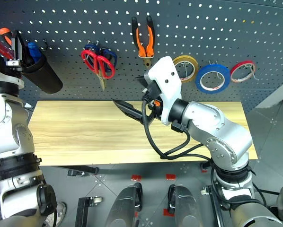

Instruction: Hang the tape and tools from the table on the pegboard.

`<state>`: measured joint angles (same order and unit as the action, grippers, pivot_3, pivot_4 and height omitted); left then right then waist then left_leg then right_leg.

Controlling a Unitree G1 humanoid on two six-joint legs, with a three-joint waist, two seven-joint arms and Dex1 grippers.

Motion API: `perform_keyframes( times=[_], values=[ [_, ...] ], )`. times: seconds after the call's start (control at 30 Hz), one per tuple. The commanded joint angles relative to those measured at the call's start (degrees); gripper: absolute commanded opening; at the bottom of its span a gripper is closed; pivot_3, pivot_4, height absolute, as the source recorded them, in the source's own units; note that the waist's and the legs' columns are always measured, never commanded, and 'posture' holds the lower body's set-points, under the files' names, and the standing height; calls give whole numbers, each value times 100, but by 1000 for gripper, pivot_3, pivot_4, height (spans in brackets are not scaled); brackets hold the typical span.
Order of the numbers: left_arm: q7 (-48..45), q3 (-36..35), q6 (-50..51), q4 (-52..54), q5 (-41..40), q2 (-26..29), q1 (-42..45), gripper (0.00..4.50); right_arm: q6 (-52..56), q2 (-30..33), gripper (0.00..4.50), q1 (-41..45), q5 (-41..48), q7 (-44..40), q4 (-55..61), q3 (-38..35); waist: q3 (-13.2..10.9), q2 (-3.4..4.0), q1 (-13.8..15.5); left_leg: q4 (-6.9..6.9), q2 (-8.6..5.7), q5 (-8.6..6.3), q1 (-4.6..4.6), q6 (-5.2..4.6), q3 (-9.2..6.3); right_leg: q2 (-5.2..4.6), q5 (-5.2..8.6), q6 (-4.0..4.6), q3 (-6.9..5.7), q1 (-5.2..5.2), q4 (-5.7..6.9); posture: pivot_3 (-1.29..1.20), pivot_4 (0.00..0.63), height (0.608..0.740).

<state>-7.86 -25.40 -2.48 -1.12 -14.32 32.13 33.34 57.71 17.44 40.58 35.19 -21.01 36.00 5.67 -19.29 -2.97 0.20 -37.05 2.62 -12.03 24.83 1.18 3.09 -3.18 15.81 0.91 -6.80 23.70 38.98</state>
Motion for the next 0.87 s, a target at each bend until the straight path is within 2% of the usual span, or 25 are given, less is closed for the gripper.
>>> perform_keyframes(
  times=[0.03, 0.2, 0.23, 0.33, 0.37, 0.43, 0.57, 0.7, 0.87],
  values=[
    [109, -32, 570, 1189, -128, -24, -452, 3202, -442, 311, 4500, -439, 34, -342, 323, -177, 7, 3, 8, 0, 1, 0, 0, 0, -2, 1, 0, 0, -3, 0, 0, 12, 240, 740],
    [-195, 213, 2362, 1993, -1307, -502, -1844, 3202, -1233, 690, 4500, -1423, -330, -672, 54, -154, 176, 16, 32, 4, -2, 0, -14, -2, 1, -1, 1, -1, 3, -18, -6, 42, 210, 740],
    [-142, 268, 2521, 1992, -1198, -522, -2030, 3202, -1434, 701, 4500, -1576, -482, -665, -55, -90, 222, 18, 32, 2, -2, 0, -16, -2, 0, 0, 1, -1, 3, -19, -5, 44, 205, 740],
    [60, 228, 3584, 2063, -1572, -581, -2302, 3202, -2020, 574, 4500, -1971, -1057, -391, -518, 24, 254, 1, 44, 4, 5, 5, -38, 6, -9, 9, 2, -3, -1, -36, 4, 50, 189, 740],
    [158, 339, 3710, 2058, -1343, -515, -2402, 3202, -2305, 455, 4500, -2109, -1283, -216, -740, 4, 262, 3, 70, 3, 6, 10, -41, 11, -16, 12, 4, -5, -2, -37, 9, 50, 189, 740],
    [305, 547, 3620, 1934, -828, -454, -2556, 3202, -2817, 209, 4500, -2398, -1552, -5, -1193, -102, 324, 10, 105, 8, 6, 21, -41, 6, -23, 15, 5, -8, -5, -37, 10, 56, 173, 740],
    [15, 467, 3061, 1108, -682, -591, -2703, 3202, -4345, -117, 4500, -3061, -2452, 538, -2389, -174, 538, 23, 137, 7, 3, 27, -45, -1, -17, 15, -3, -4, -1, -43, 7, 53, 142, 740],
    [-208, 513, 2485, 705, -565, -728, -2700, 3202, -5135, -287, 4500, -3114, -2711, 753, -3388, -406, 675, 22, 136, 5, 1, 25, -51, -5, -9, 14, -5, -3, 3, -47, 7, 54, 119, 740],
    [-201, 586, 2109, 361, -345, -875, -2645, 3202, -5640, -501, 4500, -2890, -2757, 1000, -4258, -751, 833, 27, 128, 9, 6, 25, -68, -9, -2, 19, -8, 1, 11, -53, 10, 58, 89, 740]
  ],
)
